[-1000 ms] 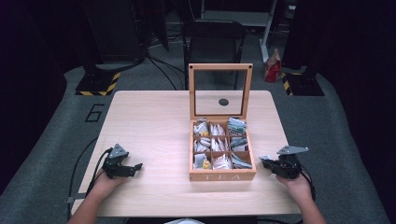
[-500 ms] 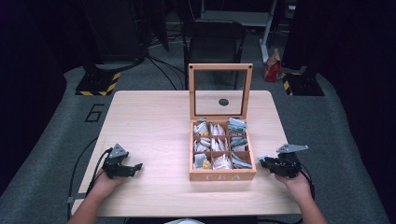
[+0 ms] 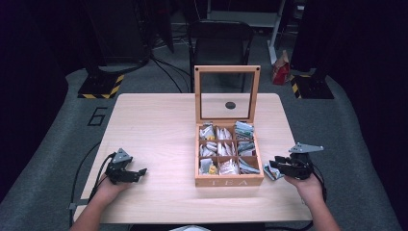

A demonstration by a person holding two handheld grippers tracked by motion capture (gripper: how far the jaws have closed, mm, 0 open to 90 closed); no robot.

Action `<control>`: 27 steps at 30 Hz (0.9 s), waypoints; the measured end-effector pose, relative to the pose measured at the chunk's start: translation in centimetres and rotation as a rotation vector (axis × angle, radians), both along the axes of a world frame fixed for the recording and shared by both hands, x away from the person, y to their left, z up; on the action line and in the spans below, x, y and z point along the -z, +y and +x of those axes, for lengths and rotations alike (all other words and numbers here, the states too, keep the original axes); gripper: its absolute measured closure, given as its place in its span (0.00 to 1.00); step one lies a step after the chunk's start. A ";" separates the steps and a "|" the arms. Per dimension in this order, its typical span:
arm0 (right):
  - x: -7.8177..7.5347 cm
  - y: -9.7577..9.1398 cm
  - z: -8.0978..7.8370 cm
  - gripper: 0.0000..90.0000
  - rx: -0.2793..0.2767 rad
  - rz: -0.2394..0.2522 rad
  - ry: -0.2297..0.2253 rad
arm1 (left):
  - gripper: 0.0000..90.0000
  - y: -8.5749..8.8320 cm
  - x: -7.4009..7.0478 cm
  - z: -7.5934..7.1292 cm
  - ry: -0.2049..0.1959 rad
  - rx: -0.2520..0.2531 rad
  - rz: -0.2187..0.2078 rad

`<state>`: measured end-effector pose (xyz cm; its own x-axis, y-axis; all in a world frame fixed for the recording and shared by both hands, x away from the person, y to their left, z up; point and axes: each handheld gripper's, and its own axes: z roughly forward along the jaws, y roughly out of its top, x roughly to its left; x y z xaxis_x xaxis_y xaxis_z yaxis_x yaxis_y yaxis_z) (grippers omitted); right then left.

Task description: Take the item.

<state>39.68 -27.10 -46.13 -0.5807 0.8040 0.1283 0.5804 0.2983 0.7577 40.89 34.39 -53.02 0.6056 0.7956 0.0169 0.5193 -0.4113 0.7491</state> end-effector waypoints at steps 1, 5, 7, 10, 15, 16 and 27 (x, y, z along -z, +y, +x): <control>0.0 0.0 0.0 0.68 0.000 0.000 0.000 | 0.17 0.0 0.0 0.0 0.000 0.000 0.000; -0.6 0.0 0.0 0.68 0.005 0.009 -0.002 | 0.17 0.0 0.0 0.0 0.000 0.000 -0.001; -0.9 0.1 -0.1 0.68 0.004 0.011 -0.007 | 0.17 0.0 0.0 0.0 0.000 -0.001 -0.001; -1.3 0.4 -0.2 0.67 0.007 0.017 -0.016 | 0.17 0.0 0.0 0.0 0.000 -0.001 -0.001; -1.9 0.9 -0.4 0.66 0.000 0.031 -0.030 | 0.17 0.0 0.0 0.0 0.000 0.000 0.000; -2.0 1.0 -0.5 0.66 -0.005 0.030 -0.035 | 0.17 0.0 0.0 0.0 0.000 0.000 0.000; -2.5 3.9 -0.9 0.65 -0.070 0.043 -0.057 | 0.17 0.0 0.0 0.0 0.000 0.000 0.000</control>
